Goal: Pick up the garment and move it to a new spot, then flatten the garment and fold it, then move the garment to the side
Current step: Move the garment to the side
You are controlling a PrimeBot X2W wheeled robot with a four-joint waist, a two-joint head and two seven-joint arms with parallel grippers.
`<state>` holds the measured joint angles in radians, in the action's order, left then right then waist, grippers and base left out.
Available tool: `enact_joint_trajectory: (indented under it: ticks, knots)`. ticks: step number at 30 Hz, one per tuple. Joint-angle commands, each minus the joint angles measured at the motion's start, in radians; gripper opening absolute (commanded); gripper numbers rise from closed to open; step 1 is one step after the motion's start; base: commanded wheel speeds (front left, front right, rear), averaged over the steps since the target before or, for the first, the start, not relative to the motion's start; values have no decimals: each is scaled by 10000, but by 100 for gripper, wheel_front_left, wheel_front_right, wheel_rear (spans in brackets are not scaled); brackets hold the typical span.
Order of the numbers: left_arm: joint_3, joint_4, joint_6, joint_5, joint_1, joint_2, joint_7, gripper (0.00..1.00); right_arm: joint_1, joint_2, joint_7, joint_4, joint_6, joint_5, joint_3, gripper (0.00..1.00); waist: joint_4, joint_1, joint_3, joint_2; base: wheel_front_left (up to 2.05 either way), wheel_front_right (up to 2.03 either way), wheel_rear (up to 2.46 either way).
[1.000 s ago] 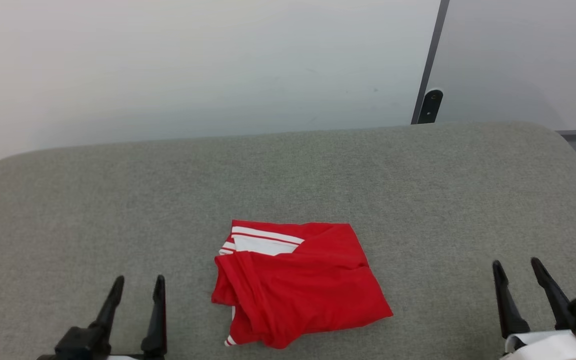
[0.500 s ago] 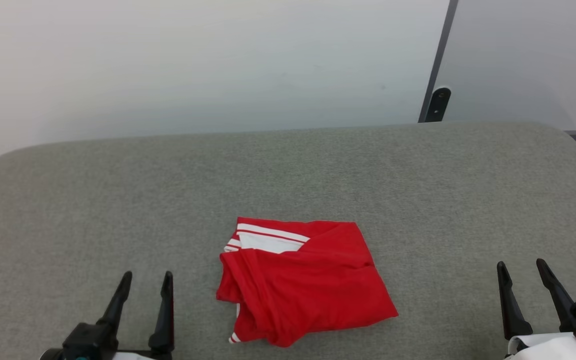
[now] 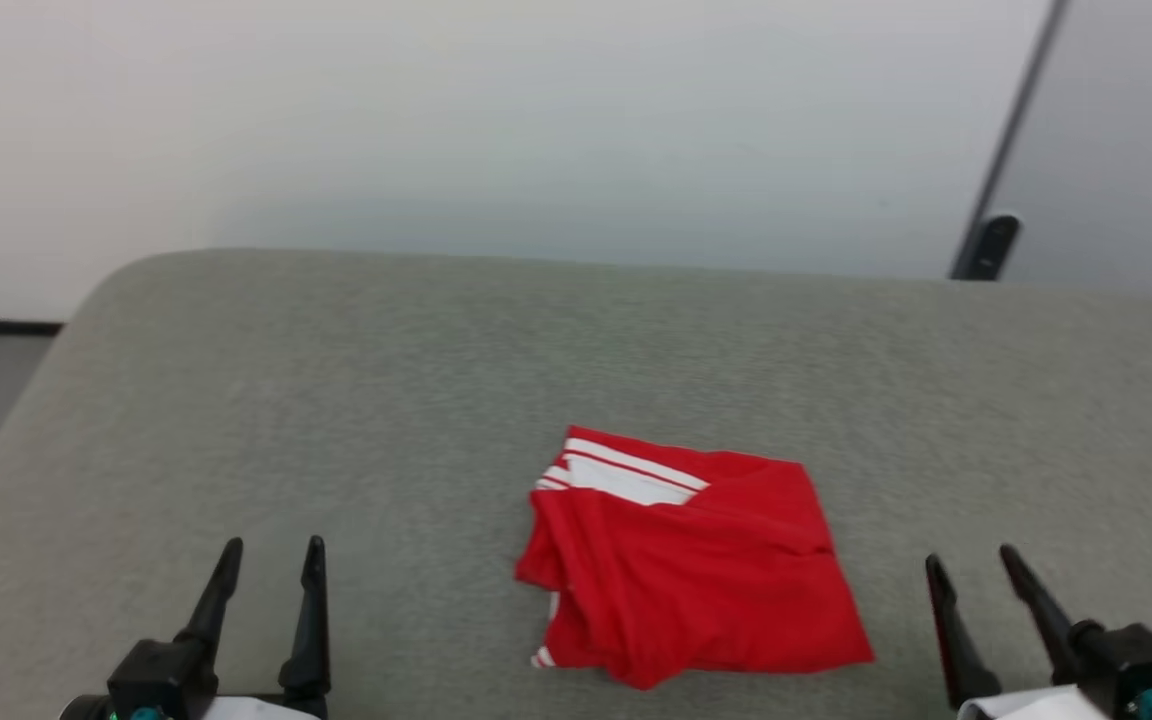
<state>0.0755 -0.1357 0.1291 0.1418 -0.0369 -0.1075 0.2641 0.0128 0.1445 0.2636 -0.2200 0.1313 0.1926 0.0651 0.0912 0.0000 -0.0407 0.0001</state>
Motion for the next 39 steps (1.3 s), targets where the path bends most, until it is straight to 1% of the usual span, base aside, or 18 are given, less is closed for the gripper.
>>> enact_joint_trajectory:
  ticks: [1, 2, 3, 6, 10, 12, 14, 16, 17, 21, 22, 27, 30, 33, 34, 35, 39]
  knots:
    - [3, 19, 20, 39, -34, -24, -3, 100, 110, 0, 5, -80, -12, 114, 37, 100, 588, 0, -164, -1, 0, 0, 0]
    - [-36, 14, 20, 93, -48, -29, -3, 100, 71, 65, 4, -444, -12, 375, 325, 100, 848, 0, -203, -1, 0, 0, 0]
    - [-36, 14, 20, 93, -48, -29, -3, 100, 71, 65, 4, -444, -12, 375, 325, 100, 848, 0, -203, -1, 0, 0, 0]
    - [-239, 1, 20, 102, -35, -25, -3, 100, -317, 329, -21, -1303, -13, 860, 628, 100, 1167, 0, -239, -1, 0, 0, 0]
    - [-577, -117, 20, 172, 32, 8, -3, 100, -986, 703, -612, -2150, -12, 1350, 1107, 100, 1537, 0, -216, -1, 0, 0, 0]
    - [-730, -183, 20, 238, 54, 20, -3, 100, -1345, 891, -1081, -2526, -12, 1611, 1242, 100, 1702, 0, -195, -1, 0, 0, 0]
    - [-900, -258, 20, 268, 61, 2, -3, 100, -1720, 993, -1720, -2930, -14, 2010, 1294, 100, 1876, 0, -170, -1, 0, 0, 0]
    - [-1024, -315, 20, 351, 100, 12, -3, 100, -2073, 1195, -2237, -3202, -12, 2156, 1434, 100, 2068, 0, -116, -1, 0, 0, 0]
    - [-1077, -341, 20, 385, 114, 16, -3, 100, -2181, 1183, -2644, -3446, -12, 2420, 1383, 100, 2155, 0, -77, -1, 0, 0, 0]
    - [-1307, -465, 20, 459, 209, 45, -3, 100, -2727, 1329, -4178, -4144, -12, 2879, 1404, 100, 2545, 0, 126, -1, 0, 0, 0]
    - [-1340, -490, 20, 502, 243, 54, -3, 100, -2865, 1412, -4558, -4378, -14, 2843, 1331, 100, 2631, 0, 173, -1, 0, 0, 0]
    - [-1512, -603, 20, 622, 394, 122, -3, 100, -3471, 1178, -6211, -4978, -12, 3471, 1326, 100, 2955, 0, 430, -1, 0, 0, 0]
    - [-1584, -653, 20, 685, 524, 150, -4, 100, -3779, 1066, -7127, -5447, -12, 3546, 1341, 100, 3066, 0, 553, -1, 0, 0, 0]
    - [-1644, -719, 20, 726, 597, 189, -4, 100, -4105, 963, -7664, -5828, -12, 3466, 1267, 100, 3146, 0, 656, -1, 0, 0, 0]
    - [-1657, -747, 20, 741, 625, 202, -4, 100, -4242, 945, -7673, -5929, -12, 3451, 1125, 38, 3164, 0, 689, -1, 0, 0, 0]
    - [-1667, -775, 20, 752, 670, 203, -4, 100, -4363, 943, -7628, -5981, -12, 3373, 1029, 0, 3175, 0, 714, -1, 0, 0, 0]
    - [-1670, -854, 20, 829, 780, 233, -4, 100, -4694, 774, -7536, -6203, -10, 3388, 751, 0, 3183, 0, 804, -1, 0, 0, 0]
